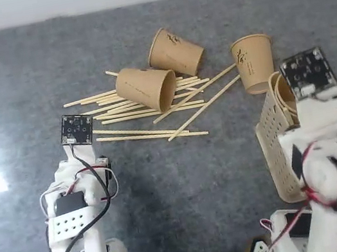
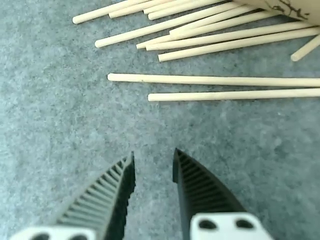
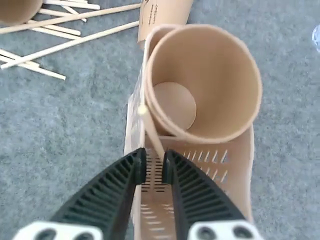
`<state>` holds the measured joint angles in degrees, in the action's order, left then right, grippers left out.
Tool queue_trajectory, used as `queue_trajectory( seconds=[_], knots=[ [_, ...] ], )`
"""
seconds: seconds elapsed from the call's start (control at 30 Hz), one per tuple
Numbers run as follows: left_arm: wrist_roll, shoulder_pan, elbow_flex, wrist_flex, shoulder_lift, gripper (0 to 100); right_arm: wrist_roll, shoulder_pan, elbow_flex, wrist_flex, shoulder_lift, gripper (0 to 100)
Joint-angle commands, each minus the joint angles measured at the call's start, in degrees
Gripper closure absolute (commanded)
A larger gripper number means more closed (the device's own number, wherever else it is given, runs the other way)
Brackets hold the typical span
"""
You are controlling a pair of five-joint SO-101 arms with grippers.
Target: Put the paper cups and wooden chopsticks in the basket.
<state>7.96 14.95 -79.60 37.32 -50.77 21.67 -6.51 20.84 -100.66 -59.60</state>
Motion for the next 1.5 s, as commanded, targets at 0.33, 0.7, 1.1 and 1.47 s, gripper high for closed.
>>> queue_trajectory(
  seconds=[0.33, 0.7, 1.1, 1.47],
  knots=[
    [0.3, 0.0, -0.9, -3.8, -0.8, 88, -1.6, 6.9, -0.8, -2.8, -1.5, 93.0],
    [0.3, 0.3, -1.0, -3.7, -0.8, 88, -1.1, 7.3, 3.0, -2.6, -1.4, 93.0],
    [0.3, 0.1, -1.0, -3.9, -0.8, 88, 5.0, -0.2, 6.7, -2.1, -1.9, 93.0],
    [0.3, 0.1, -1.0, -4.0, -0.8, 88, 4.9, -0.5, -5.3, -2.6, -1.9, 93.0]
  ],
)
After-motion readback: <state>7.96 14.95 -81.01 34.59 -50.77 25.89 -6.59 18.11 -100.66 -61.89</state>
